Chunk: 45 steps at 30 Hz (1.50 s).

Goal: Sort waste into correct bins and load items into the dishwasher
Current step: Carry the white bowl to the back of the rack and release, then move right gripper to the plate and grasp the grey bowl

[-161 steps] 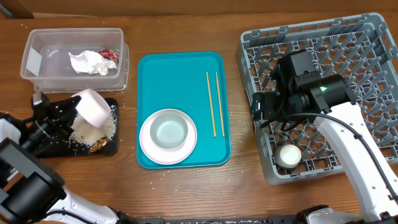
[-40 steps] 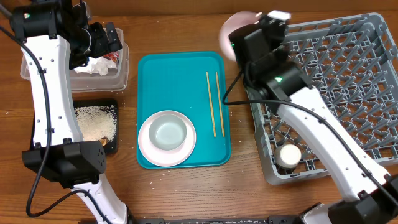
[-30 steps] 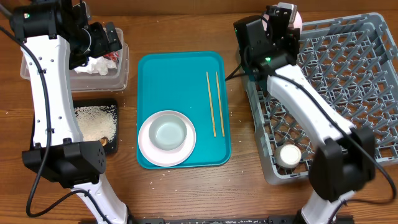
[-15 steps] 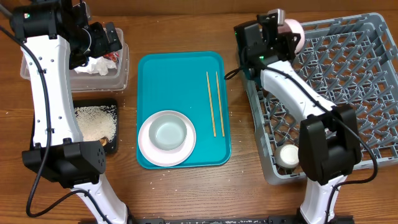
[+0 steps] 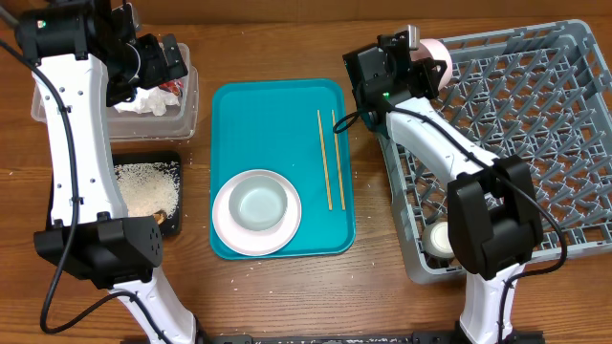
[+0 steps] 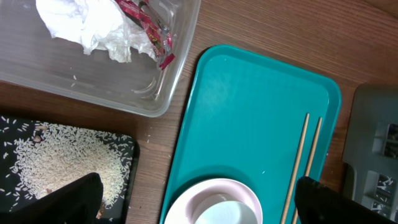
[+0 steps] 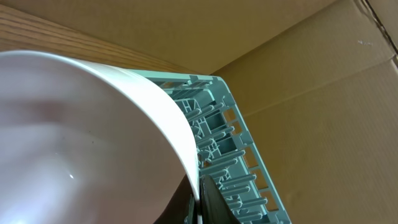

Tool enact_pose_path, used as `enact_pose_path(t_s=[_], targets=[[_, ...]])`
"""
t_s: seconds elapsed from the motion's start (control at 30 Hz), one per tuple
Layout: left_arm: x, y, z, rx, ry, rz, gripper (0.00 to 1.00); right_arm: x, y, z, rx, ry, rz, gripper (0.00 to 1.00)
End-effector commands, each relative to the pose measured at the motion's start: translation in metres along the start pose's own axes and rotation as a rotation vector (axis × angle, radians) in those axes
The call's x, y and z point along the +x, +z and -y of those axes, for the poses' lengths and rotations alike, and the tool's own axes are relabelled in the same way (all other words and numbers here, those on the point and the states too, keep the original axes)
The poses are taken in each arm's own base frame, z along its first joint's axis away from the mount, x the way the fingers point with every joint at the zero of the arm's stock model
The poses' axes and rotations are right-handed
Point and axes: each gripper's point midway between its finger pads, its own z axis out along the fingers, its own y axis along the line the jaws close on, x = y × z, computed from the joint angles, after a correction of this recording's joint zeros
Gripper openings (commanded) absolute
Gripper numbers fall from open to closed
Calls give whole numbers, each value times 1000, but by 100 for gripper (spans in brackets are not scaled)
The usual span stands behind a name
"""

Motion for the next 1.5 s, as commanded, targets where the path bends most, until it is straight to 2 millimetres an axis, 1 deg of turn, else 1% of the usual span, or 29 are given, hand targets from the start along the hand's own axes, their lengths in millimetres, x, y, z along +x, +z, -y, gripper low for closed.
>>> enact_pose_path(t_s=[0.0,0.17,0.23,0.27,0.3,0.37,0.43,0.47,0.5,0.53,0.57,0.63,0.67,0.77,0.87,0.97,1.03,1.07,1.13,1.2,1.27,1.3,1.33,1.37,1.4,1.43,1.47], targets=[[-3,-6,-2,-4,15,21,100,5,2,-1,8,-6,-11,4],[-3,-6,-2,-4,15,21,100,11,-4,-7,-17,-69,-20,4],[-3,-6,-2,-4,15,21,100,11,-14,-11,-28,-98,-9,4],[-3,-6,-2,-4,15,21,100,11,-17,-13,-31,-104,-5,6],[-3,-6,-2,-4,15,21,100,10,-20,-14,-33,-107,1,12],[-3,-6,-2,-4,15,21,100,9,-26,-17,-40,-114,13,18],[-3,-6,-2,-4,15,21,100,6,-35,-20,-39,-120,31,37],[-3,-6,-2,-4,15,21,100,5,-39,-20,-32,-122,38,52],[-3,-6,-2,-4,15,21,100,4,-41,-19,-22,-122,44,64],[-3,-6,-2,-4,15,21,100,3,-43,-17,-10,-119,50,74],[-3,-6,-2,-4,15,21,100,1,-45,-15,5,-115,56,83],[-3,-6,-2,-4,15,21,100,-3,-51,-9,34,-105,68,94],[-3,-6,-2,-4,15,21,100,-6,-54,-6,35,-97,75,98],[-3,-6,-2,-4,15,21,100,-17,-67,-2,-16,-59,102,98],[-3,-6,-2,-4,15,21,100,-31,-90,-6,-175,-9,141,98],[-3,-6,-2,-4,15,21,100,-44,-124,-14,-402,54,189,100],[-3,-6,-2,-4,15,21,100,-48,-156,-23,-600,95,204,100],[-3,-6,-2,-4,15,21,100,-46,-174,-28,-715,102,201,100],[-3,-6,-2,-4,15,21,100,-35,-213,-40,-964,79,170,100],[-3,-6,-2,-4,15,21,100,-15,-253,-49,-1222,45,90,100],[-3,-6,-2,-4,15,21,100,7,-286,-57,-1430,15,-24,100],[-3,-6,-2,-4,15,21,100,18,-298,-61,-1506,21,-107,100],[-3,-6,-2,-4,15,21,100,26,-304,-65,-1543,25,-163,99],[-3,-6,-2,-4,15,21,100,35,-308,-71,-1571,29,-216,92],[-3,-6,-2,-4,15,21,100,43,-312,-78,-1591,35,-262,89],[-3,-6,-2,-4,15,21,100,52,-315,-87,-1603,40,-302,85],[-3,-6,-2,-4,15,21,100,62,-316,-98,-1596,55,-344,79]])
